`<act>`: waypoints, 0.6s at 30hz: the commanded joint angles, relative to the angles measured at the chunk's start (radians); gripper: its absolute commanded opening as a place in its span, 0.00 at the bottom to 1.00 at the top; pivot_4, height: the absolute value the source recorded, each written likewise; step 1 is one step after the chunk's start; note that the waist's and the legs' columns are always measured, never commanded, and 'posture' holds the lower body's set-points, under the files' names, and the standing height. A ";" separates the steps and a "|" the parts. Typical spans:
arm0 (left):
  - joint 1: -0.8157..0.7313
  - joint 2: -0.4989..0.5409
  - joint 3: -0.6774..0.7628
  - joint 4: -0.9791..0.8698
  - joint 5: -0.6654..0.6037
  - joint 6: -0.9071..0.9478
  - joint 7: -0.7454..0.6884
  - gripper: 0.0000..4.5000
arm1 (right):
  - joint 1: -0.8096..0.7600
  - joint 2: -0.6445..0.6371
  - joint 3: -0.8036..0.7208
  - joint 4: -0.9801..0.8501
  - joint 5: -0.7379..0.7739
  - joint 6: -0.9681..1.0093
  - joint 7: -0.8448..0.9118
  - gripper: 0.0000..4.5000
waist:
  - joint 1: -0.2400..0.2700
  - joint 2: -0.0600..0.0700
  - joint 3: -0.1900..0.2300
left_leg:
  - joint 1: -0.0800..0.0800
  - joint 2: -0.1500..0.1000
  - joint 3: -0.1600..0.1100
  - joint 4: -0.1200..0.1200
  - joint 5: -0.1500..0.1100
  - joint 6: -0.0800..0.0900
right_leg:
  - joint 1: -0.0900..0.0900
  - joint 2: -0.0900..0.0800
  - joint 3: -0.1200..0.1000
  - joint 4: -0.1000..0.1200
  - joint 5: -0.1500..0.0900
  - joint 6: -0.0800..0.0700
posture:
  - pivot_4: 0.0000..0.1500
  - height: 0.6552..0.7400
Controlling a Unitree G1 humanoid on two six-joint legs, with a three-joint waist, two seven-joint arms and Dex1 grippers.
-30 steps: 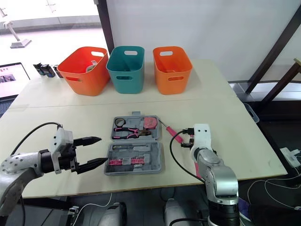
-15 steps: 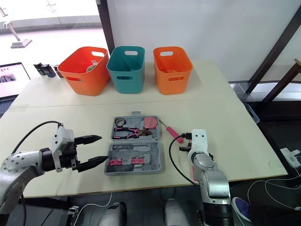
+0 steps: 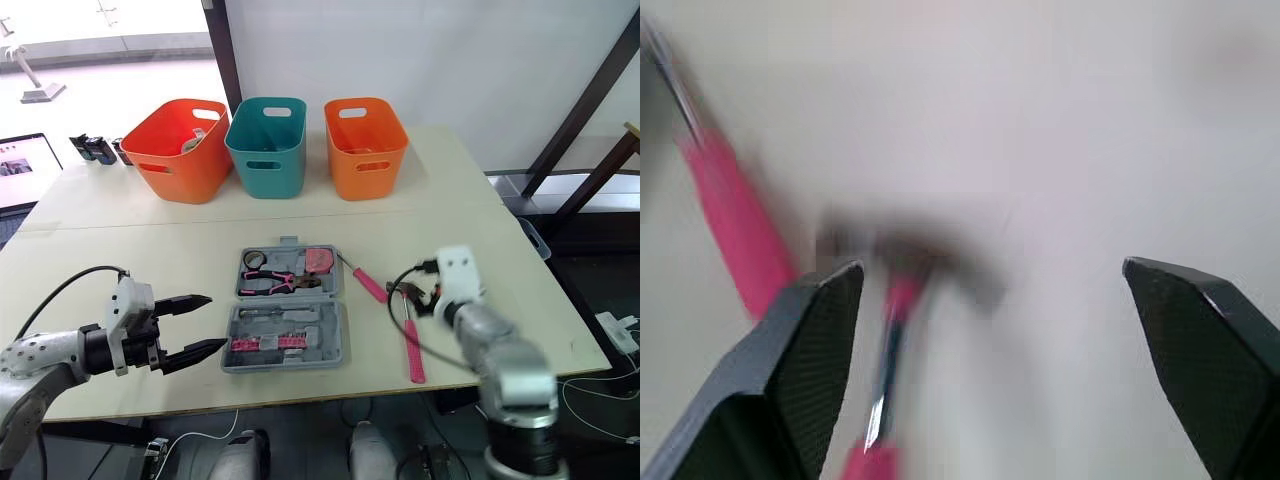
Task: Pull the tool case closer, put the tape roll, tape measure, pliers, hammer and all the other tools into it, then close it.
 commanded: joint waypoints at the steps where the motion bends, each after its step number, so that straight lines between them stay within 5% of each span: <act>1: 0.002 0.009 0.036 -0.029 -0.025 -0.010 -0.010 1.00 | -0.069 -0.239 0.142 0.021 0.031 -0.138 0.290 0.99 | 0.000 -0.001 0.000 | 0.001 0.000 0.000 0.000 0.000 0.000 | 0.000 0.000 0.000 0.000 0.000 0.000 | 1.00 1.00; 4: -0.007 0.014 0.033 -0.016 -0.024 -0.021 -0.025 1.00 | -0.164 -0.445 0.333 0.121 -0.093 -0.529 0.605 0.99 | -0.001 0.000 0.001 | 0.000 0.000 0.001 -0.001 0.000 0.000 | 0.000 -0.001 0.000 -0.002 0.000 0.000 | 1.00 1.00; 9: -0.019 0.016 0.019 -0.023 -0.032 -0.004 -0.031 1.00 | -0.321 -0.517 0.587 0.393 -0.338 -1.216 0.956 0.99 | -0.002 -0.001 0.002 | 0.000 0.000 0.004 -0.002 0.000 0.000 | 0.000 -0.001 0.001 -0.005 0.000 0.001 | 1.00 1.00; 14: -0.010 0.012 0.012 -0.041 -0.030 -0.005 -0.032 1.00 | -0.437 -0.458 0.748 0.678 -0.551 -1.821 1.044 0.99 | 0.000 -0.001 0.004 | 0.000 0.000 0.004 -0.002 0.000 0.000 | 0.000 -0.001 0.001 -0.005 -0.001 0.002 | 1.00 1.00; 18: -0.002 0.009 0.023 -0.051 -0.030 0.001 -0.014 1.00 | -0.513 -0.388 0.811 0.868 -0.725 -2.109 0.960 0.99 | -0.001 -0.001 0.005 | 0.000 0.000 0.004 -0.002 0.000 0.000 | 0.000 -0.001 0.001 -0.001 -0.001 0.002 | 1.00 1.00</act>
